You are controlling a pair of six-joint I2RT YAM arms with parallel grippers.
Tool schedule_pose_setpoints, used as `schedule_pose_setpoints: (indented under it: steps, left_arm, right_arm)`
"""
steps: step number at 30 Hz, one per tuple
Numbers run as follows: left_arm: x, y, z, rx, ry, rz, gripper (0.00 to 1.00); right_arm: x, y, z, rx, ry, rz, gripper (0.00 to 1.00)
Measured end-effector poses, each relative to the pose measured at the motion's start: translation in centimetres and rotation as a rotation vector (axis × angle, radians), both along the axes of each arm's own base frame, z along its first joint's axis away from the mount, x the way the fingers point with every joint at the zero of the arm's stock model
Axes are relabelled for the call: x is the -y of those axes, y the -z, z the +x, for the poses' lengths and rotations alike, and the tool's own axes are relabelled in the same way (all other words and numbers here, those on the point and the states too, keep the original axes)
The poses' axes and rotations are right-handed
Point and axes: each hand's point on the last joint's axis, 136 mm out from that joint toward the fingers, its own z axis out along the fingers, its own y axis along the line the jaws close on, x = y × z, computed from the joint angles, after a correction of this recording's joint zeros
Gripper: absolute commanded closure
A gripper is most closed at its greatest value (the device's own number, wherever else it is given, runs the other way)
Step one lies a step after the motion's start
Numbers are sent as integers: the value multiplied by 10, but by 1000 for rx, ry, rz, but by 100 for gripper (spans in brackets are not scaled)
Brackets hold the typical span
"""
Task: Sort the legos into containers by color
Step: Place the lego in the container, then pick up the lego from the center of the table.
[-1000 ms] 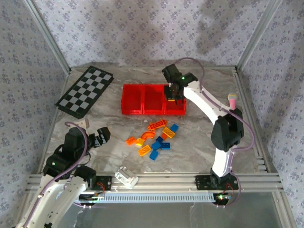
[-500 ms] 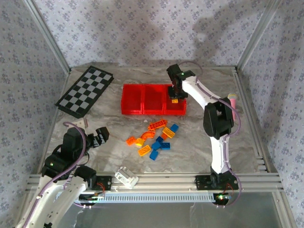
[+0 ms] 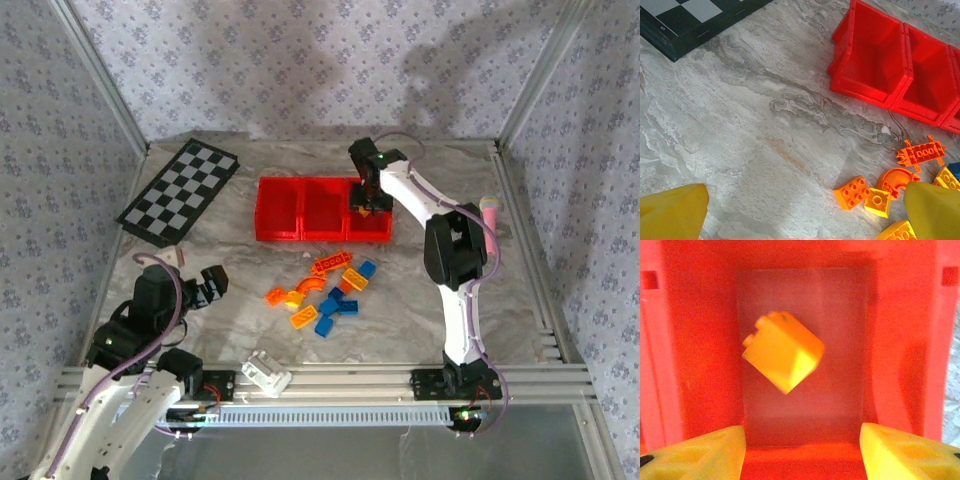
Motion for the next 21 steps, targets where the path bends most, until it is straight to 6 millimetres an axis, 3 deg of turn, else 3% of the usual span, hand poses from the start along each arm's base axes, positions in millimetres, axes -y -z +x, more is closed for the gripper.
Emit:
schedule_pose_setpoints:
  steps: [4, 12, 16, 21]
  left_arm:
    - [0, -1, 0, 3, 0, -1, 0]
    - [2, -3, -2, 15, 16, -8, 0]
    - [4, -3, -2, 17, 31, -12, 0]
    - [6, -5, -2, 23, 42, -14, 0]
  right_arm:
    - [4, -10, -20, 20, 113, -16, 33]
    - [-7, -48, -115, 144, 323, 64, 28]
    - [4, -29, -137, 130, 434, 67, 25]
    - [13, 2, -147, 81, 505, 36, 25]
